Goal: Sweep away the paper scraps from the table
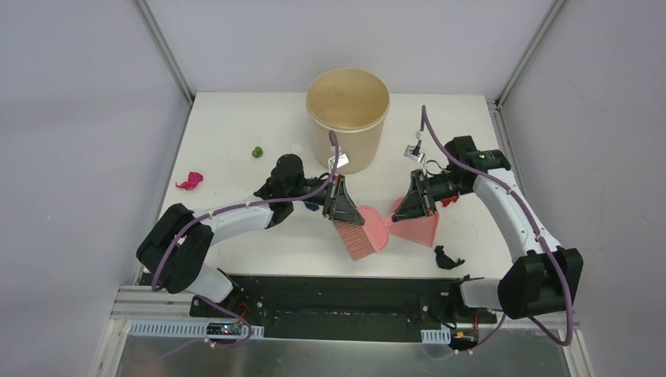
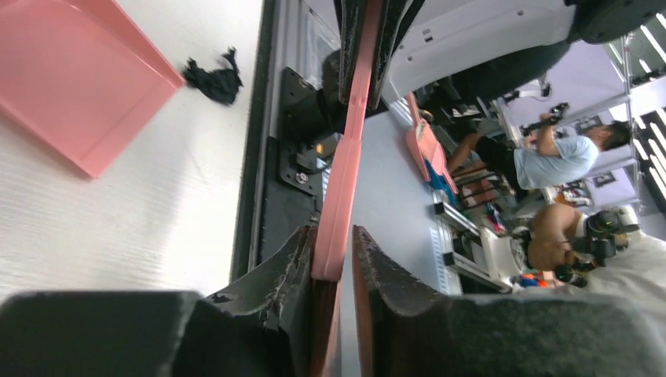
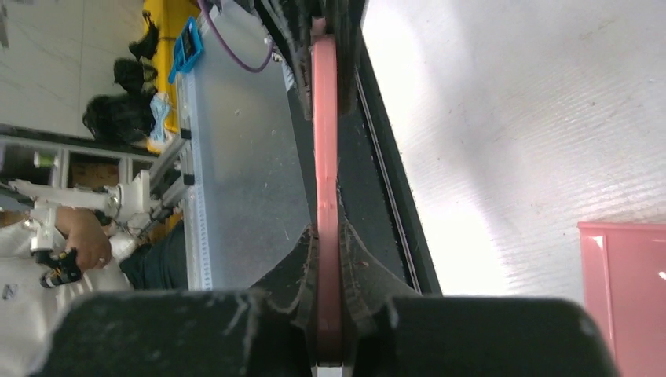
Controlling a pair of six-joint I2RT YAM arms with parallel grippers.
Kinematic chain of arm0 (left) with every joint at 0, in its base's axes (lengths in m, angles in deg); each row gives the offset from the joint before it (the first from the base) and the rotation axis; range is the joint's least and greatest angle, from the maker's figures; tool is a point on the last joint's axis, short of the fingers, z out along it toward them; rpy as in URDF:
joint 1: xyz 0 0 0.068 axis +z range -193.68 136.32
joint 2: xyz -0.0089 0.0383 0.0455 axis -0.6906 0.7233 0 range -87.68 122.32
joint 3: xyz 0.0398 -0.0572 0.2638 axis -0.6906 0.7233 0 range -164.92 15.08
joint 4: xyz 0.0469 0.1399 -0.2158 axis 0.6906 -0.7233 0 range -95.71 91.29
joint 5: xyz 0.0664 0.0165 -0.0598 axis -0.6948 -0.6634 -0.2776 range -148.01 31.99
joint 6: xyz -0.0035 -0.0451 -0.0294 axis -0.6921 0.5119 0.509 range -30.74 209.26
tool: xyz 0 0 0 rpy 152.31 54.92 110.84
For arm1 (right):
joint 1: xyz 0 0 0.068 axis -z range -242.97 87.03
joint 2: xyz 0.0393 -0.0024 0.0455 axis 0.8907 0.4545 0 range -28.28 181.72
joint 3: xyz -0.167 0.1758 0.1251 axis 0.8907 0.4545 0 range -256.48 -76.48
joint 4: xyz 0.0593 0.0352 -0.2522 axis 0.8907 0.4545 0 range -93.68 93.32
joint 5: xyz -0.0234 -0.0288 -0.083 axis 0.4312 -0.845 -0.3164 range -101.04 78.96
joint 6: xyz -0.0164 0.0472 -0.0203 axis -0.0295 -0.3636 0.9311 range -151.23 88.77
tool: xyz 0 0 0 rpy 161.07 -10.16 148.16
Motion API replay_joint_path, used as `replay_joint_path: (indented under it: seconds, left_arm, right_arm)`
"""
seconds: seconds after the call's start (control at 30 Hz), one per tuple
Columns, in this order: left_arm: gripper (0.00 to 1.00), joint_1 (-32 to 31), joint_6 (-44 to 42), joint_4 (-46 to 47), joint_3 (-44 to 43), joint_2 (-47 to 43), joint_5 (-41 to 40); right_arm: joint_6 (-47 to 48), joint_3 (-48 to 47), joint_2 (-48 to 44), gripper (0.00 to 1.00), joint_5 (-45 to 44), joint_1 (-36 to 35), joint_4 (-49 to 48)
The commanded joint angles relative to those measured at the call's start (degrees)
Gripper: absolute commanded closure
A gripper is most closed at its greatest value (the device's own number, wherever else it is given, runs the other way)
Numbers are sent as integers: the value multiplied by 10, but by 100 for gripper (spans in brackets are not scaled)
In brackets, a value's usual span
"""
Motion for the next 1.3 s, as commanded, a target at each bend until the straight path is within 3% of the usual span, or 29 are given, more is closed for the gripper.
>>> replay_joint_path:
  seconds: [0.0, 0.1, 0.2, 0.27, 0.4, 0.53, 0.7, 0.9, 1.1, 1.27]
  left_arm:
    - [64, 4, -106, -136, -34, -35, -42]
    - [43, 2, -216, -261, -57, -89, -86]
    - [36, -22, -324, -405, -118, -99, -185]
    - [35, -58, -363, -448, -165, -72, -281]
    - [35, -143, -375, -496, -314, 66, -463]
    - [34, -185, -316, -510, -432, 185, -630]
    - [34, -199, -247, -509, -540, 307, -716]
    - [37, -213, -223, -501, -649, 419, -719]
    - [36, -215, -223, -510, -708, 468, -784]
    - [37, -203, -211, -495, -765, 531, -742]
  right_arm:
    - [-51, -7, -11, 100, 31, 79, -65]
    - [-69, -21, -15, 100, 59, 197, -69]
    - [-86, -26, -16, 100, 93, 345, -70]
    - [-136, -12, -16, 100, 92, 425, -105]
    - [-238, 39, -5, 100, 128, 559, -215]
    - [-255, 27, 1, 100, 148, 665, -209]
    - [-274, 50, -62, 100, 56, 686, -256]
    - [-381, 134, -190, 100, -7, 686, -412]
    - [-396, 151, -241, 100, -25, 686, -434]
    - [-398, 150, -231, 100, -18, 686, -434]
